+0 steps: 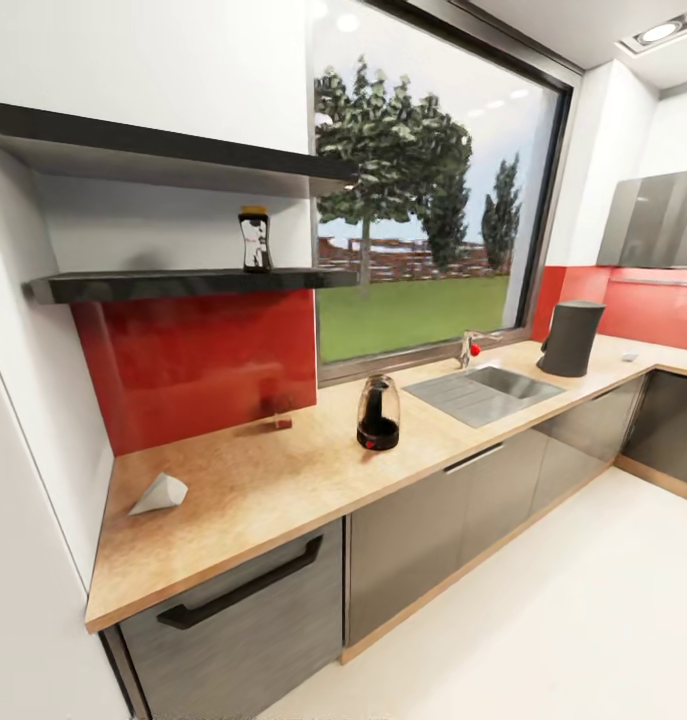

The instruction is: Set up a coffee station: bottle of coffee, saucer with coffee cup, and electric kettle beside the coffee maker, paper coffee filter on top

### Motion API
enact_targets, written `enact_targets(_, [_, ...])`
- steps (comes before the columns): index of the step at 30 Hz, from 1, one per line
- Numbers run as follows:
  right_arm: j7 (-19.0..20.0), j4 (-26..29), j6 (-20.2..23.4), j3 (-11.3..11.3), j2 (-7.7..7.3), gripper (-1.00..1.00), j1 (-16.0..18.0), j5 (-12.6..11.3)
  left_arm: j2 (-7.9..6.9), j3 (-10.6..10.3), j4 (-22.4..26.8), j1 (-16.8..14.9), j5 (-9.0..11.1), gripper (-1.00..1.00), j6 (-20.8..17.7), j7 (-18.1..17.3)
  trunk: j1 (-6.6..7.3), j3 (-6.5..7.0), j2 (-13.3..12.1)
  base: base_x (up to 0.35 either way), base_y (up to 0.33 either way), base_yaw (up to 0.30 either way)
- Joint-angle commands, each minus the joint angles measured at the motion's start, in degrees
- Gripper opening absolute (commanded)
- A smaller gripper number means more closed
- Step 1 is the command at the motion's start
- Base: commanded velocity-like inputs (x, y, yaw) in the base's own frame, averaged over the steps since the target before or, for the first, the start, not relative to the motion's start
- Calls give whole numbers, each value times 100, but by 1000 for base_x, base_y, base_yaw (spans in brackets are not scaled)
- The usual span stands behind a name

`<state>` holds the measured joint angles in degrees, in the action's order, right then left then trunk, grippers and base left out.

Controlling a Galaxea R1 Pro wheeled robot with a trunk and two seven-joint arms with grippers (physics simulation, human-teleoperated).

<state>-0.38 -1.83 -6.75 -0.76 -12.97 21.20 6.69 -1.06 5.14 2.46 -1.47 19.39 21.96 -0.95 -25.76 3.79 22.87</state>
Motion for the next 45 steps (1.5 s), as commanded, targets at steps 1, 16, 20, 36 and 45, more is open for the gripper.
enact_targets(1, [-6,-19,-38,-12,-2,-100,7,54,1,44,-7,-2,-16,100,25,-10,-2,-12,5,0,0,0])
enact_targets(16, [-3,-19,-196,-12,5,-100,-179,60,9,40,-14,-2,-18,100,45,-7,-2,-126,5,0,-35,0])
enact_targets(20, [-4,-19,-292,-12,5,-100,-217,60,11,36,-17,-2,-34,100,45,-3,-2,-130,5,0,-250,8])
enact_targets(36, [-6,-19,-334,-12,14,-100,-231,69,18,34,-26,-2,-49,100,37,6,-2,-131,5,20,-286,261])
enact_targets(45, [-6,-19,-336,-12,14,-100,-236,69,18,38,-33,-2,-49,100,34,7,-2,-131,5,181,-250,283])
